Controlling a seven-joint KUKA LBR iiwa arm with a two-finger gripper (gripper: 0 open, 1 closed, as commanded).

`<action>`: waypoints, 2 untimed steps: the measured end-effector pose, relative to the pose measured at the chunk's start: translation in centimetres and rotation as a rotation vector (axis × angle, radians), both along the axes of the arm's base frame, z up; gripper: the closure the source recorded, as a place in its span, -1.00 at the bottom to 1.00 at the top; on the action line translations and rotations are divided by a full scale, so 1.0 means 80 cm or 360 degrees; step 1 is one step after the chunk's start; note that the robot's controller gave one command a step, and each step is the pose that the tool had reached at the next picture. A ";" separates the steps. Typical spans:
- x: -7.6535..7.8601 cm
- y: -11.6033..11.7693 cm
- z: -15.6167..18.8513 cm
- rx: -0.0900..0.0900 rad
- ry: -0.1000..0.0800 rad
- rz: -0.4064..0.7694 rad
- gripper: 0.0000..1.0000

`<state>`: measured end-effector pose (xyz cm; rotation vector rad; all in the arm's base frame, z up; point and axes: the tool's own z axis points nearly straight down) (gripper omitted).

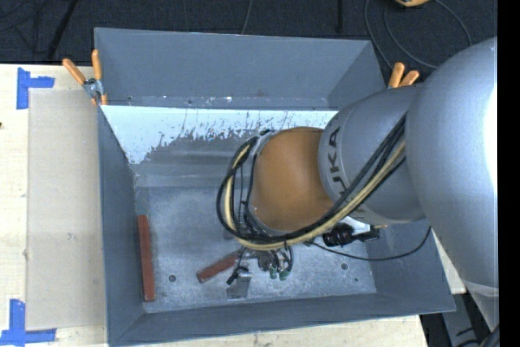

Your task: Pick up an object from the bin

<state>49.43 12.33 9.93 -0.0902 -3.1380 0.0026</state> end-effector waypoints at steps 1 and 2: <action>-0.006 -0.046 -0.037 0.0002 0.0001 0.0230 1.00; -0.006 -0.046 -0.038 0.0003 0.0001 0.0229 1.00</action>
Offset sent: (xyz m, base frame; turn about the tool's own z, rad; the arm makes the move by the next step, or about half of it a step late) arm 0.0000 0.0000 0.0000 0.0000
